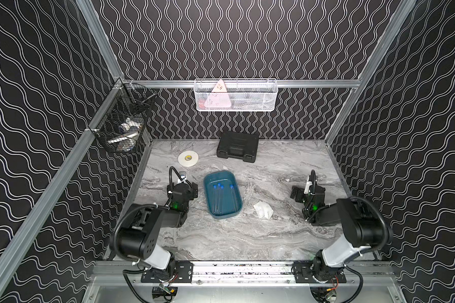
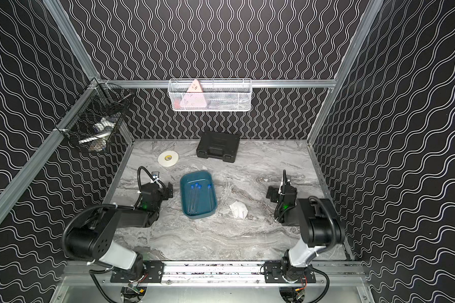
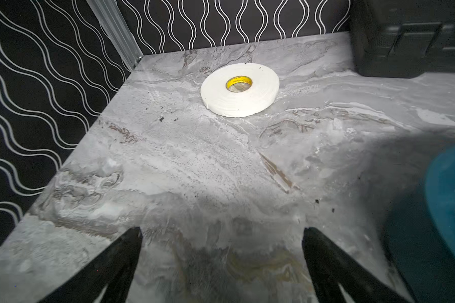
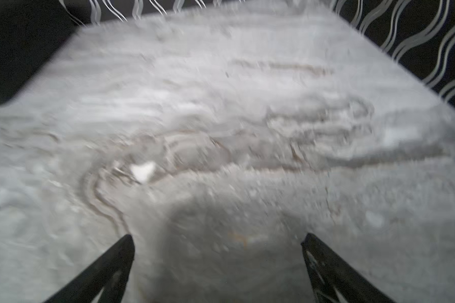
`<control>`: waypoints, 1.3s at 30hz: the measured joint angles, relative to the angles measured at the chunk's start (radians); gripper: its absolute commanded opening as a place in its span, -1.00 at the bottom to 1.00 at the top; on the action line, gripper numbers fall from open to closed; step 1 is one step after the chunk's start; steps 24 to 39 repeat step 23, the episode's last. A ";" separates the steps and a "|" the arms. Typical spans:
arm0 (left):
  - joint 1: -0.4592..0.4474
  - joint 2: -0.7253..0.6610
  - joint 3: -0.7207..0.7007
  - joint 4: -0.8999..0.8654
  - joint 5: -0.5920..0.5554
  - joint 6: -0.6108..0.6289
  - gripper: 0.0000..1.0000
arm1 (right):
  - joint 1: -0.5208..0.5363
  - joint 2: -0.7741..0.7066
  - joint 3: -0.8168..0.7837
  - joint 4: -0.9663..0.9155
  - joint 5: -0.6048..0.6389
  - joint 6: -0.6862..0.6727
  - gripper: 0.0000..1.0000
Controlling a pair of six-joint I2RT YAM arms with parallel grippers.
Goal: Wipe the exteriors of test tubes
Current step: Reset both arms
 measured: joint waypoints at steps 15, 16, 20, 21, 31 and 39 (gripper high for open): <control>0.043 0.041 0.013 0.087 0.118 -0.005 0.98 | -0.052 -0.007 0.063 0.057 -0.094 0.019 0.98; 0.042 0.041 0.013 0.087 0.118 -0.005 0.98 | -0.052 -0.007 0.063 0.055 -0.093 0.019 0.99; 0.038 0.041 0.013 0.089 0.118 -0.004 0.98 | -0.052 -0.002 0.071 0.056 -0.094 0.019 0.99; 0.038 0.041 0.013 0.089 0.118 -0.004 0.98 | -0.052 -0.001 0.071 0.053 -0.094 0.019 0.98; 0.038 0.041 0.013 0.090 0.118 -0.004 0.98 | -0.052 -0.001 0.070 0.051 -0.094 0.020 0.99; 0.038 0.041 0.013 0.090 0.118 -0.004 0.98 | -0.052 -0.001 0.070 0.051 -0.094 0.020 0.99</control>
